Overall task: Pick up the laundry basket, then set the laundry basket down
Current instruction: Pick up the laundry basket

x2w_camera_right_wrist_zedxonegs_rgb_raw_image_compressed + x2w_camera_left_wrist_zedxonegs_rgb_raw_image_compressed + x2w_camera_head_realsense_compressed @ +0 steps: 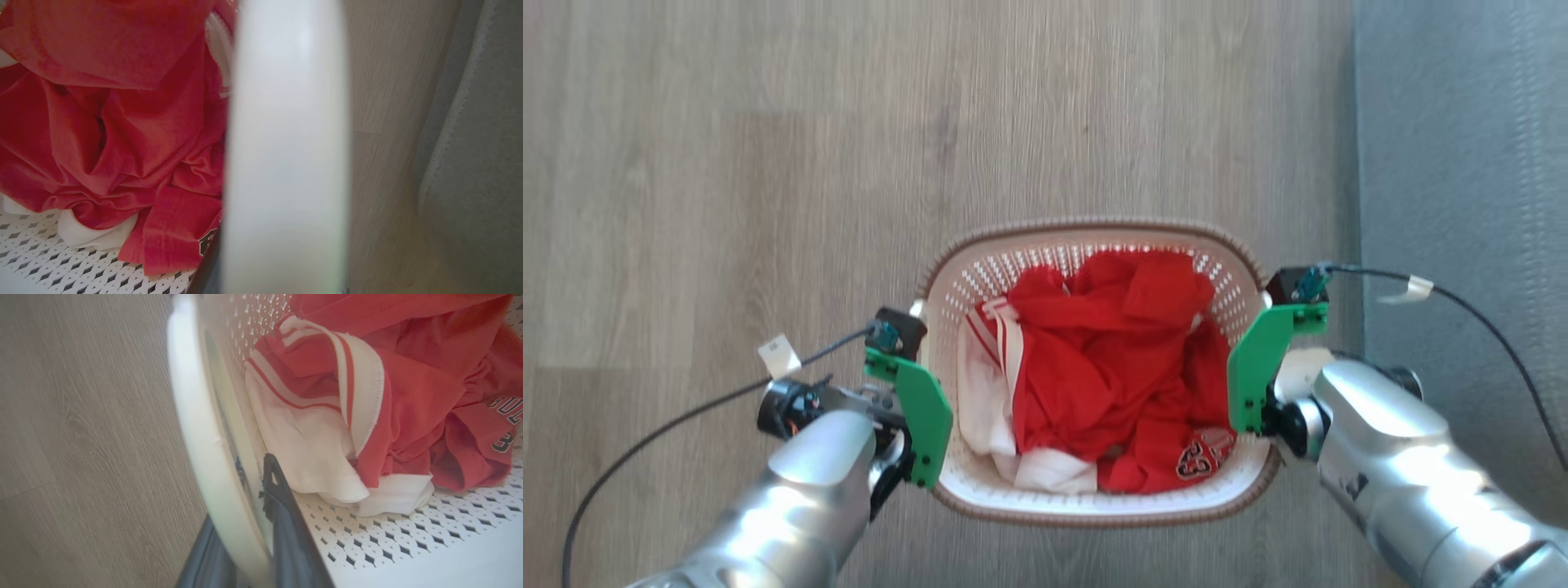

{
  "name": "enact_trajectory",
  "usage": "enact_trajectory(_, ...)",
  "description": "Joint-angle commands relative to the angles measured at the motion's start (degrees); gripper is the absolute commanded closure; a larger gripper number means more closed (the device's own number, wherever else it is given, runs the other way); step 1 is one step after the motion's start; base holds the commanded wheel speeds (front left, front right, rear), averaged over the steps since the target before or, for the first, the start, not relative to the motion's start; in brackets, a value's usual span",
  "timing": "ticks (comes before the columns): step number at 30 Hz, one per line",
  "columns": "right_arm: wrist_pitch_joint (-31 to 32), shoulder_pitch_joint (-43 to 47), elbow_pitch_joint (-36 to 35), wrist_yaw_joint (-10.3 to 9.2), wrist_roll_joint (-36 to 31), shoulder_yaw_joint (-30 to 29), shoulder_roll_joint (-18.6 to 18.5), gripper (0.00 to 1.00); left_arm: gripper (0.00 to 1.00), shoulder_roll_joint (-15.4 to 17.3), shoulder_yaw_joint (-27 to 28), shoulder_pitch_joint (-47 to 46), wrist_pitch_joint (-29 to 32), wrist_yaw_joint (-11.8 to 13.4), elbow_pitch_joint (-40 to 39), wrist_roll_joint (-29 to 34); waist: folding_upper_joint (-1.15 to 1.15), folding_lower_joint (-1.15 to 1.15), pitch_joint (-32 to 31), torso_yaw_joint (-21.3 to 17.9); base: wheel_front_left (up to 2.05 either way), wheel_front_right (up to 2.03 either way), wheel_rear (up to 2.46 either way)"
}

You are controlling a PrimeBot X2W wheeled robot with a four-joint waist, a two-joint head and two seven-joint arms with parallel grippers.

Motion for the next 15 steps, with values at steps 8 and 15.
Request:
enact_trajectory(8, -1.9, 5.2, -2.9, 0.51, 1.8, 3.3, 1.5, 1.00, 1.00, 0.6, -0.5, 2.7, -3.7, -0.4, 0.3, -0.3, -0.01, 0.00, -9.6, 0.0, 0.00, 0.00, 0.00)
enact_trajectory(15, -2.6, 9.8, -3.1, 0.51, 3.6, 4.6, 2.0, 1.00, 1.00, 0.9, -0.9, 7.2, -3.5, -0.4, 0.0, -0.7, -0.01, 0.00, -15.7, 0.2, 0.00, 0.00, 0.00)
